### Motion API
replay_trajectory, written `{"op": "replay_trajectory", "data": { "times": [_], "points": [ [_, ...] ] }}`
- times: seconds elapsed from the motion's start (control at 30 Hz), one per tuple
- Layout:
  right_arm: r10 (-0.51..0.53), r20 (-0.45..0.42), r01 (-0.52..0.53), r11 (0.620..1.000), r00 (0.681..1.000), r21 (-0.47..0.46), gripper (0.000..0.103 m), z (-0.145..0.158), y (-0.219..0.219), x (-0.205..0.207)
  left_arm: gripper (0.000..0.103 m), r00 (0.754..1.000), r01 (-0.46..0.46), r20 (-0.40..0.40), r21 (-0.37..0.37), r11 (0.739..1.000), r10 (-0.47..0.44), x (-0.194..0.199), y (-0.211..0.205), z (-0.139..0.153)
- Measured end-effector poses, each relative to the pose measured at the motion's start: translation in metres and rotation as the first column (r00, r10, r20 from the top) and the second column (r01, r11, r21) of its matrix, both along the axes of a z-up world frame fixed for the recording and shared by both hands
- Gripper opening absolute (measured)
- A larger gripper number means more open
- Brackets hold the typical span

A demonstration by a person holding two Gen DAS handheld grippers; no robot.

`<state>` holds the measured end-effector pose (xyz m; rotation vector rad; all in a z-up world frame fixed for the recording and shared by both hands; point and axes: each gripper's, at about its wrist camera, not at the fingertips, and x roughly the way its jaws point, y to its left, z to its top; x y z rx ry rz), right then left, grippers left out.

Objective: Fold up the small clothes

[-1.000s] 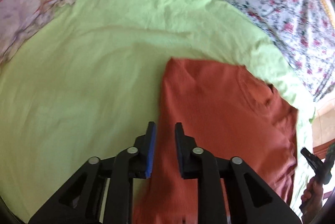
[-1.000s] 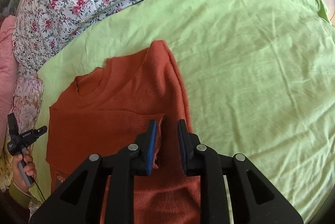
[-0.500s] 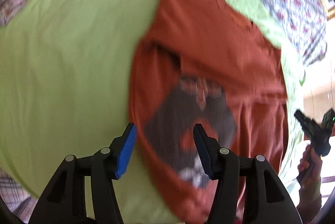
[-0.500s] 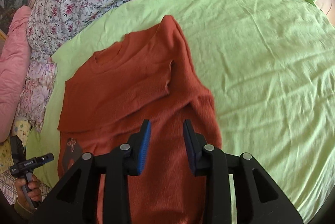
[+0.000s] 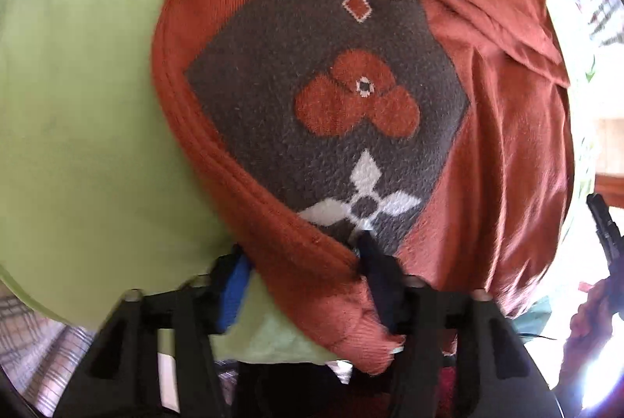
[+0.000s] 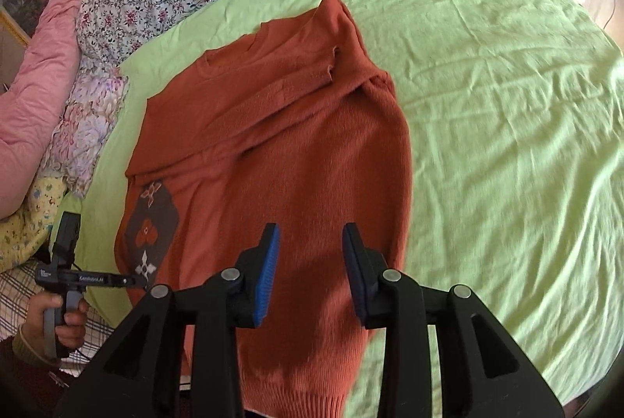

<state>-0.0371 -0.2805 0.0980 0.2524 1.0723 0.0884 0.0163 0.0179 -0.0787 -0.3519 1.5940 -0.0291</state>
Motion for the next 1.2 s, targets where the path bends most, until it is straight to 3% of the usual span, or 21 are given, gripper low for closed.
{"op": "replay_trajectory", "data": {
  "times": [0.03, 0.1, 0.27, 0.4, 0.47, 0.6, 0.7, 0.9, 0.97, 1.0, 1.03, 1.07, 1.13, 1.2],
  "points": [
    [-0.002, 0.001, 0.002, 1.000, 1.000, -0.002, 0.035, 0.000, -0.001, -0.005, 0.019, 1.000, 0.019, 0.022, 0.006, 1.000, -0.019, -0.006, 0.001, 0.002],
    [-0.010, -0.001, 0.010, 1.000, 1.000, -0.008, 0.035, 0.000, -0.003, -0.016, 0.008, 0.999, 0.029, 0.041, -0.017, 0.999, -0.029, -0.015, 0.005, 0.006],
    [-0.047, -0.031, 0.046, 0.999, 0.998, -0.018, 0.035, -0.004, -0.020, -0.048, 0.006, 0.982, 0.057, 0.186, -0.085, 0.995, -0.040, -0.055, 0.034, 0.026],
    [-0.070, -0.062, 0.068, 0.997, 0.996, -0.022, 0.035, -0.012, -0.034, -0.066, 0.008, 0.976, 0.054, 0.216, -0.152, 0.987, -0.020, -0.081, 0.055, 0.021],
    [-0.088, -0.082, 0.088, 0.996, 0.993, -0.006, 0.035, -0.019, -0.040, -0.073, 0.016, 0.983, 0.040, 0.186, -0.172, 0.984, -0.007, -0.083, 0.060, 0.014],
    [-0.093, -0.104, 0.096, 0.995, 0.990, 0.027, 0.035, -0.032, -0.045, -0.078, 0.067, 0.990, 0.013, 0.140, -0.241, 0.970, 0.022, -0.075, 0.059, 0.007],
    [-0.063, -0.120, 0.068, 0.997, 0.991, 0.038, 0.035, -0.042, -0.037, -0.074, 0.068, 0.991, 0.025, 0.134, -0.232, 0.972, 0.006, -0.069, 0.041, 0.004],
    [-0.012, -0.134, 0.017, 0.999, 0.991, 0.038, 0.035, -0.061, -0.013, -0.054, 0.065, 0.984, 0.140, 0.129, -0.110, 0.984, -0.125, -0.073, 0.010, 0.000],
    [-0.005, -0.137, 0.015, 0.997, 0.991, 0.074, 0.034, -0.066, -0.006, -0.048, 0.062, 0.982, 0.152, 0.123, -0.088, 0.984, -0.141, -0.073, 0.005, 0.000],
    [0.005, -0.137, 0.006, 0.996, 0.991, 0.085, 0.033, -0.067, -0.003, -0.046, 0.055, 0.982, 0.155, 0.123, -0.083, 0.984, -0.144, -0.072, 0.006, -0.001],
    [0.021, -0.135, -0.010, 0.997, 0.991, 0.079, 0.014, -0.067, 0.002, -0.044, 0.043, 0.981, 0.158, 0.126, -0.076, 0.985, -0.148, -0.071, 0.006, -0.001],
    [0.035, -0.145, -0.026, 0.998, 0.989, 0.061, 0.009, -0.068, 0.007, -0.043, 0.037, 0.980, 0.162, 0.124, -0.070, 0.984, -0.152, -0.070, 0.008, -0.001],
    [0.045, -0.157, -0.039, 0.998, 0.987, 0.045, 0.009, -0.064, 0.006, -0.043, 0.006, 0.979, 0.166, 0.127, -0.063, 0.984, -0.157, -0.068, 0.010, 0.000],
    [0.061, -0.184, -0.066, 0.998, 0.981, -0.019, 0.008, -0.052, 0.002, -0.046, 0.004, 0.975, 0.179, 0.143, -0.058, 0.982, -0.170, -0.068, 0.012, 0.004]
  ]
}}
